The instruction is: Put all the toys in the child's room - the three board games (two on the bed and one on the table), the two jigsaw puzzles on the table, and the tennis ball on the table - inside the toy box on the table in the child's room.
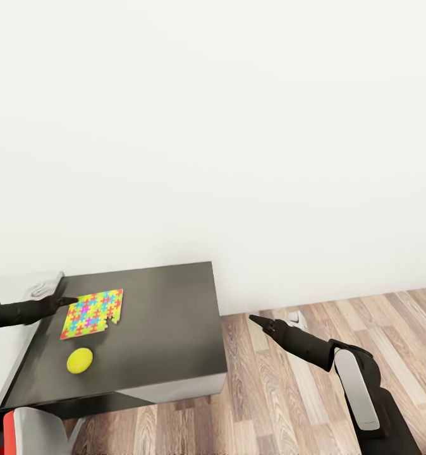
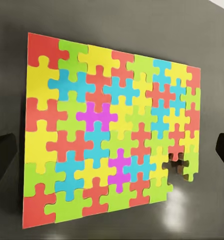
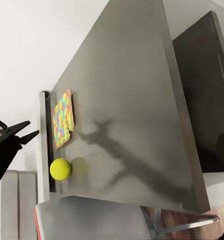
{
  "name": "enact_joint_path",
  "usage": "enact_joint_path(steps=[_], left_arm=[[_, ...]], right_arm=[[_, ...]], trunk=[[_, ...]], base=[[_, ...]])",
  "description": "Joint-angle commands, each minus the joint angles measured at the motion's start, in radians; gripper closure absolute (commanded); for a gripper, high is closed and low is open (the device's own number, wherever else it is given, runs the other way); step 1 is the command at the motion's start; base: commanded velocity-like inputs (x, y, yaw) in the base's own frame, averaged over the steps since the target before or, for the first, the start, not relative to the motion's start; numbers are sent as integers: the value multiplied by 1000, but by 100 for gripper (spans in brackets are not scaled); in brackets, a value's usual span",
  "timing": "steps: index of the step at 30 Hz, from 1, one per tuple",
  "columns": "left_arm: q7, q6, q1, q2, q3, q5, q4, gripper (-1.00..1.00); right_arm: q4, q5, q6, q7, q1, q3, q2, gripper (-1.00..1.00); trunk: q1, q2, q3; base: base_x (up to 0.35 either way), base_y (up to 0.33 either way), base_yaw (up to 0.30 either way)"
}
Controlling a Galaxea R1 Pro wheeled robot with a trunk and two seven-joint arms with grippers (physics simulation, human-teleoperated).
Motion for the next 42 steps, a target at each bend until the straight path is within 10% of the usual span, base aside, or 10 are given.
enact_joint_path(steps=[1, 42], left_arm=[[-16, 6, -1, 4, -8, 10, 0, -100], [-33, 6, 0, 8, -10, 10, 0, -100]], right_arm=[[0, 7, 4, 8, -1, -2, 1, -100], [0, 7, 4, 8, -1, 12, 1, -100]], trunk=[[1, -2, -3], [1, -2, -60]], base=[[0, 0, 0], [0, 0, 0]])
